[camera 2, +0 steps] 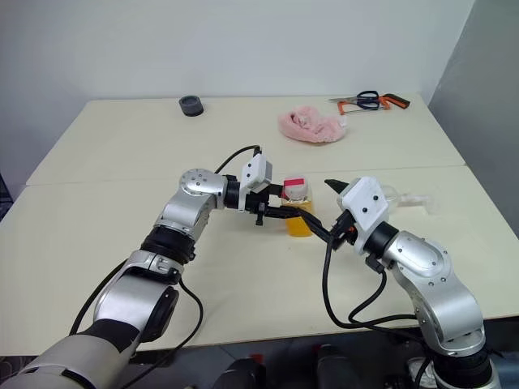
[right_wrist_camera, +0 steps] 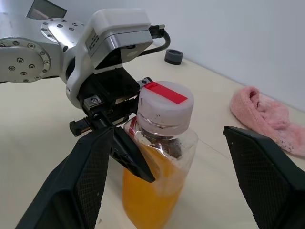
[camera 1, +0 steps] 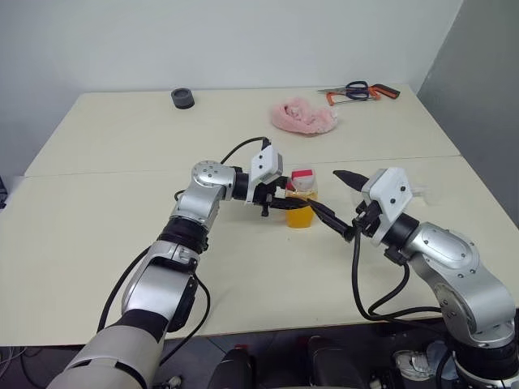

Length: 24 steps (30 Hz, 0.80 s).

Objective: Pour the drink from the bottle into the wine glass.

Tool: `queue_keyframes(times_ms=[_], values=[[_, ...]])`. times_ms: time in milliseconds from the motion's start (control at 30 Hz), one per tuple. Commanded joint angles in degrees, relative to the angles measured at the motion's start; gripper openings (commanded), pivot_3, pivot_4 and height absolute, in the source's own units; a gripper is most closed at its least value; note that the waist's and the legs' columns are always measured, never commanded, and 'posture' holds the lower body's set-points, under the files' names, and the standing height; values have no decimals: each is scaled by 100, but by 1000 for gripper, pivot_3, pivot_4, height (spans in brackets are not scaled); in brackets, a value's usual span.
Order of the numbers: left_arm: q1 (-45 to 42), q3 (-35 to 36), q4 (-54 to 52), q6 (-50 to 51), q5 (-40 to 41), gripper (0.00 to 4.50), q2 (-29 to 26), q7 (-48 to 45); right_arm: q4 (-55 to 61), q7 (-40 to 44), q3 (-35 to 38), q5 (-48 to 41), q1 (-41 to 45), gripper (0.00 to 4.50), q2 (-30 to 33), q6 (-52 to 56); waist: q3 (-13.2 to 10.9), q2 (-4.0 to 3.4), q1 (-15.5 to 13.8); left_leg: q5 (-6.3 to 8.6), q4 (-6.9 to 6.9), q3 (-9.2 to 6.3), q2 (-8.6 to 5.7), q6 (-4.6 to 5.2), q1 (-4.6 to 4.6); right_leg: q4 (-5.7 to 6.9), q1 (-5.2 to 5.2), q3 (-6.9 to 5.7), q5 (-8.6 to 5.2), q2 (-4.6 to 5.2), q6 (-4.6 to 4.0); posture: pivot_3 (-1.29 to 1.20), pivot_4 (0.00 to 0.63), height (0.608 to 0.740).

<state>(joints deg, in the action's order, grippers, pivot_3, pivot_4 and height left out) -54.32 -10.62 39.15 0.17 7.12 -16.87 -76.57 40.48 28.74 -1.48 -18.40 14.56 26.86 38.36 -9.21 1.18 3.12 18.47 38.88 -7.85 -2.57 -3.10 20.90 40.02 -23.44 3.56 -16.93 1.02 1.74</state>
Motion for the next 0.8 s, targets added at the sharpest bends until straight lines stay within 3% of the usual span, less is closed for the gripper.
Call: queue_keyframes(times_ms=[33,800], values=[[0,74,-78,107,45,1689,-61,65,217,10,95,-186,32,3918,14,-17,0,0,0,0,0,0,0,0,0,0,0,0,0,0,0,0,150,740],[177,129,-342,304,193,1688,-96,174,-104,137,281,-601,-16,3918,264,-185,0,0,-4,0,0,1,0,0,0,0,0,0,0,0,0,0,150,740]])
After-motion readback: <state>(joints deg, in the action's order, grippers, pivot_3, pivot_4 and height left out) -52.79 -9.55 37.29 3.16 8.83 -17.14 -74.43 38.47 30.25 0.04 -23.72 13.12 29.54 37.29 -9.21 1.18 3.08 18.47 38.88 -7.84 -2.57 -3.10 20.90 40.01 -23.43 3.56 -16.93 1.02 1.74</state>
